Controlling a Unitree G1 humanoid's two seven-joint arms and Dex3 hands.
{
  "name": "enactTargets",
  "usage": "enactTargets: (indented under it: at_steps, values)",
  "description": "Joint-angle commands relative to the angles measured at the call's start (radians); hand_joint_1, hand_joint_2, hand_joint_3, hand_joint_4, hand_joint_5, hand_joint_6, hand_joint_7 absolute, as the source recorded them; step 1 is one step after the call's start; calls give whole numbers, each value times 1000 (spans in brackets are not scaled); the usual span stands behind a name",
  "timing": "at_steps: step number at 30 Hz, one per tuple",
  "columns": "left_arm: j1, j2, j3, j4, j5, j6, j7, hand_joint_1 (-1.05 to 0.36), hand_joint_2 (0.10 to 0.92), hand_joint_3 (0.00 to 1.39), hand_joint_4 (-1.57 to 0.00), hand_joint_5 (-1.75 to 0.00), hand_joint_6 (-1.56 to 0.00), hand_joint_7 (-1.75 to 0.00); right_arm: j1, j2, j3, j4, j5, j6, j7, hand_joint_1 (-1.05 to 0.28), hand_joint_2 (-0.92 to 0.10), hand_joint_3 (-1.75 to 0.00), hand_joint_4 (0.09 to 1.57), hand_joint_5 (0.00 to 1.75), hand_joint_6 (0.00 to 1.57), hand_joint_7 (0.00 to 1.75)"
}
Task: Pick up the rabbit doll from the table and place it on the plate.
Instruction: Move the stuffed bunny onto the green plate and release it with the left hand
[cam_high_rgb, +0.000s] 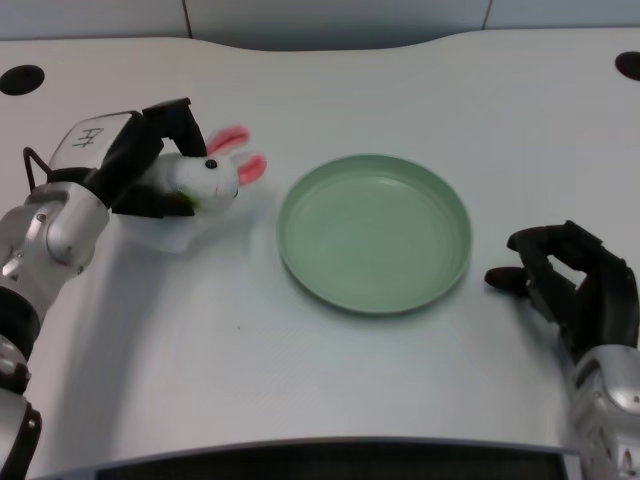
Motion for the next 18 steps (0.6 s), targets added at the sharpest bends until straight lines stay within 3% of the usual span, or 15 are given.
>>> enactTargets:
  at_steps: [1, 6, 8, 12, 14, 18]
  values:
    - [-2, -16, 46, -50, -60, 14, -59, -32, 849, 71, -863, -1746, -658, -1746, 1, 1, -1, -1, 3, 7, 0, -771, -921, -129, 834, 901, 837, 1186]
    - [-20, -31, 49, -121, -49, 28, -76, -55, 846, 69, -862, -1746, -663, -1746, -4, -1, -5, 13, 6, -2, 6, -764, -921, -129, 835, 900, 840, 1182]
    - [-27, -46, 49, -140, -50, 27, -81, -54, 850, 70, -880, -1746, -673, -1746, -7, -3, -3, 22, 1, -9, 5, -762, -921, -129, 835, 899, 838, 1180]
    - [-43, -79, 47, -155, -52, 26, -91, -55, 851, 68, -879, -1746, -674, -1746, -6, -1, 0, 9, -3, 6, -3, -759, -921, -134, 831, 893, 840, 1187]
    - [-57, -98, 41, -149, -49, 24, -104, -61, 855, 69, -879, -1746, -670, -1746, -7, -2, -1, 15, 1, -2, 4, -759, -921, -134, 832, 892, 840, 1188]
    - [-78, -127, 29, -122, -38, 0, -109, -38, 840, 63, -879, -1746, -667, -1746, -9, -1, -1, 19, -2, 2, -3, -760, -921, -130, 839, 892, 837, 1187]
